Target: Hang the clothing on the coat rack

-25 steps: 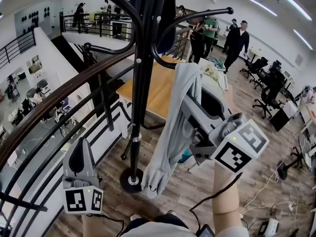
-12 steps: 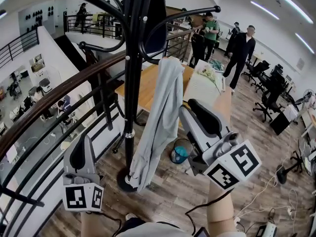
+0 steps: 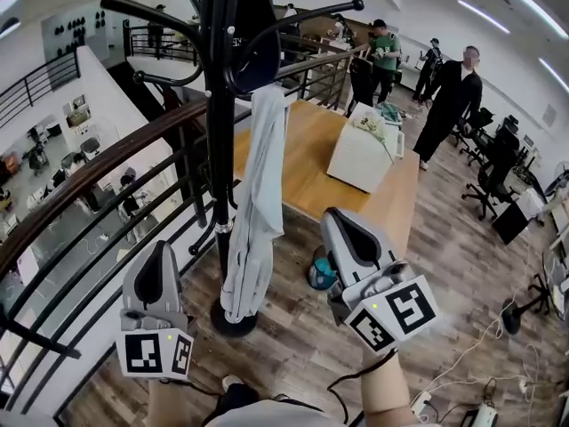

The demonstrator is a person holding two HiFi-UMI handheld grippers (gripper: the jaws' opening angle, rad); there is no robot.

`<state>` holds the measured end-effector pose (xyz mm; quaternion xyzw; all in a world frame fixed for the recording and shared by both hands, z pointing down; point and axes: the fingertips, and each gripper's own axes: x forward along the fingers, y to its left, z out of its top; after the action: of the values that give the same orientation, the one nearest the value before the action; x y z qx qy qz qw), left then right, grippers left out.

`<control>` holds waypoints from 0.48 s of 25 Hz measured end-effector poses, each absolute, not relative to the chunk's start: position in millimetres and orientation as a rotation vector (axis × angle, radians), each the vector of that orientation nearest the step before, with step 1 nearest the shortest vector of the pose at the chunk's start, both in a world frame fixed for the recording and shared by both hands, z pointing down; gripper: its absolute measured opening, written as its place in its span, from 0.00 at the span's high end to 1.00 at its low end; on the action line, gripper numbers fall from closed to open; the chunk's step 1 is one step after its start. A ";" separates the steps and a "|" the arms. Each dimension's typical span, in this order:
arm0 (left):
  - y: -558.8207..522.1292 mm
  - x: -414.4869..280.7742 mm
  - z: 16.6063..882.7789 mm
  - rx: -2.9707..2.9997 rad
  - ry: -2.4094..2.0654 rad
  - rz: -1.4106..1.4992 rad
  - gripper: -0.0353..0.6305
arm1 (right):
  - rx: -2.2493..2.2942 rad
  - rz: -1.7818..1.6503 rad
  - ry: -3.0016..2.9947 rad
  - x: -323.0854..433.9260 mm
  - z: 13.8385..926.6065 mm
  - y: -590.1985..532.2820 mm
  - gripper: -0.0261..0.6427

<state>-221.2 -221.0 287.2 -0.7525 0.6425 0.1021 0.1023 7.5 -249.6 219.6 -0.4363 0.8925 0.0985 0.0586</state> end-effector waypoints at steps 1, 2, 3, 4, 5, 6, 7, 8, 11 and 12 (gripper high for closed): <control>-215.8 -218.0 287.4 -2.218 1.899 0.298 0.93 | -1.327 0.287 2.704 11.6 224.8 -245.8 0.96; -210.7 -215.1 287.3 -2.215 1.899 0.295 0.93 | -1.331 0.276 2.708 14.5 230.1 -241.9 0.96; -206.0 -212.9 287.1 -2.213 1.897 0.293 0.93 | -1.334 0.268 2.715 16.1 235.2 -237.9 0.96; -201.9 -211.5 286.7 -2.212 1.896 0.290 0.93 | -1.339 0.265 2.721 16.7 239.6 -234.3 0.96; -198.5 -211.2 285.6 -2.212 1.894 0.286 0.93 | -1.347 0.263 2.724 16.5 242.7 -231.4 0.96; -195.8 -211.5 283.6 -2.211 1.894 0.282 0.93 | -1.356 0.261 2.725 16.0 244.5 -229.4 0.96; -193.5 -211.8 280.9 -2.210 1.896 0.277 0.93 | -1.364 0.257 2.724 15.8 244.9 -228.0 0.96; -191.0 -211.3 278.0 -2.208 1.898 0.272 0.93 | -1.369 0.251 2.722 16.5 244.9 -226.3 0.96; -177.9 -202.2 273.9 -2.210 1.904 0.262 0.93 | -1.376 0.229 2.719 25.8 247.3 -215.0 0.96; -172.7 -198.6 274.2 -2.211 1.906 0.260 0.93 | -1.379 0.223 2.719 29.5 249.4 -210.3 0.96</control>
<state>-198.6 -172.7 274.2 -0.7503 0.6468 0.0881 0.1050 29.5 -210.3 249.4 -0.4508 0.8886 0.0729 0.0424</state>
